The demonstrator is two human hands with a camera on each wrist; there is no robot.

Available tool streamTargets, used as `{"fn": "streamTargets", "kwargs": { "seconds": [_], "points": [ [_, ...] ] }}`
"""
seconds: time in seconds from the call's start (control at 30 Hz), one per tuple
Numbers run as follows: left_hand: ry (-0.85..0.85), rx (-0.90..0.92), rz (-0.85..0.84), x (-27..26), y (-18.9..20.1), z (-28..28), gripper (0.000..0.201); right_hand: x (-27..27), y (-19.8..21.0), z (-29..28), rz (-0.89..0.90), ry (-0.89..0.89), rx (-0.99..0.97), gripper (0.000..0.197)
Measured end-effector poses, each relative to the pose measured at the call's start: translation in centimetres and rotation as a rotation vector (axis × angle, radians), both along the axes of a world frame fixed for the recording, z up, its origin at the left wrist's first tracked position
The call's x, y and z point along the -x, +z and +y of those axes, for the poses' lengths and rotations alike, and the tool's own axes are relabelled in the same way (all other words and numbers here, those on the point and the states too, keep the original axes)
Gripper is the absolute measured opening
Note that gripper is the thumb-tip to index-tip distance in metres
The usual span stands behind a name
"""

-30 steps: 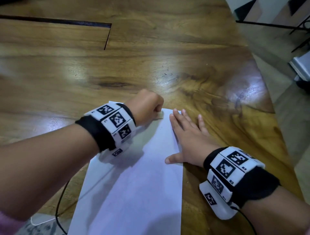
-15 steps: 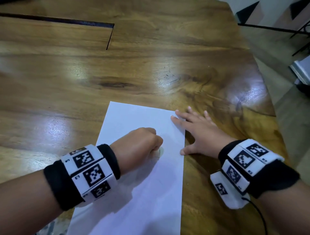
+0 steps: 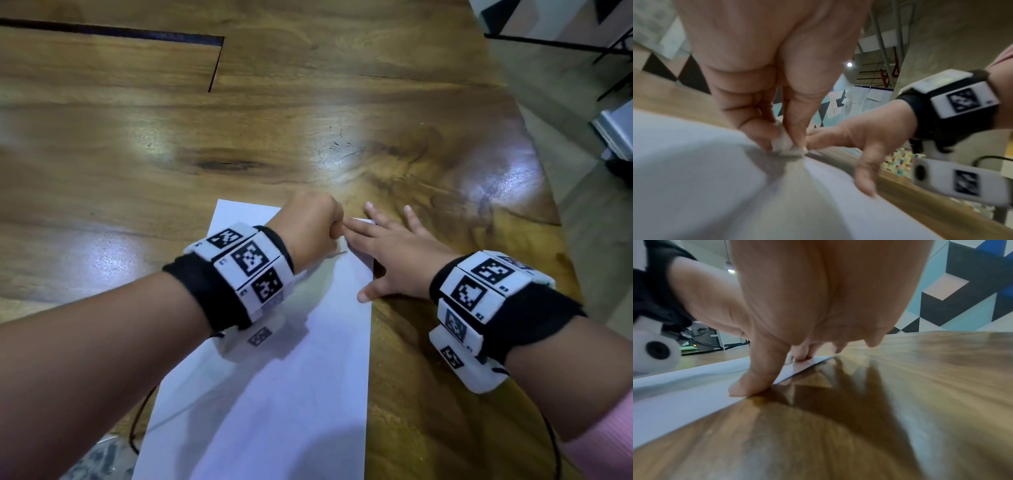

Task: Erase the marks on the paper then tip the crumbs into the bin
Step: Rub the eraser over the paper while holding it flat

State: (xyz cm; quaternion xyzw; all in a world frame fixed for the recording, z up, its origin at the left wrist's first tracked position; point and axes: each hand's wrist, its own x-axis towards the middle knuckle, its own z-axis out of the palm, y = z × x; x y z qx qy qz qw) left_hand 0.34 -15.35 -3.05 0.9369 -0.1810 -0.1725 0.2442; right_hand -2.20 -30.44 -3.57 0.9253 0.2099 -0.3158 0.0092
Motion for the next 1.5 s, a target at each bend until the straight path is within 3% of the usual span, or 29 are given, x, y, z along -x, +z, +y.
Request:
{"fn": "streamTargets", "kwargs": {
  "seconds": [0.07,0.23,0.33,0.43,0.67,0.77,0.87,1.03,1.13,1.23,1.33,1.5],
  "points": [
    [-0.016,0.052,0.009,1.7,-0.6,0.5,0.005,0.0,-0.2,-0.1,0.011,-0.013,-0.028,0.103],
    [-0.323,0.058,0.082,6.5,-1.1,2.3,0.015,-0.1,-0.3,-0.3,0.024,-0.015,-0.037,0.104],
    [-0.289,0.042,0.033,4.4,-0.6,1.6,0.008,0.0,-0.3,-0.3,0.026,-0.026,-0.050,0.103],
    [-0.193,0.054,-0.017,2.8,-0.5,0.5,0.014,0.0,-0.2,-0.2,0.027,-0.032,-0.051,0.104],
    [-0.467,0.049,0.110,8.0,-1.4,3.6,0.011,0.0,-0.3,-0.1,0.024,-0.025,-0.030,0.103],
    [-0.357,0.065,0.021,5.6,-0.9,2.8,0.005,0.1,-0.2,0.0,0.026,-0.027,-0.027,0.104],
    [-0.210,0.031,-0.059,3.5,-0.9,1.5,0.011,0.1,0.0,0.1,0.030,-0.040,-0.029,0.103],
    [-0.428,0.072,0.046,8.3,-1.7,3.3,0.013,0.0,-0.1,0.1,0.031,-0.033,-0.002,0.104],
    [-0.476,0.043,0.117,8.7,-1.7,3.7,0.009,0.1,0.0,0.2,0.033,-0.036,-0.001,0.103],
    [-0.342,0.030,-0.027,5.3,-1.0,1.9,0.010,0.1,-0.1,0.1,0.042,-0.049,-0.020,0.103],
    [-0.223,-0.032,-0.042,3.5,-0.8,0.9,0.011,0.1,-0.1,0.2,0.050,-0.052,-0.021,0.103],
    [-0.471,0.054,0.079,9.6,-1.5,4.0,0.014,0.1,0.1,0.2,0.049,-0.039,0.008,0.103]
  ]
}}
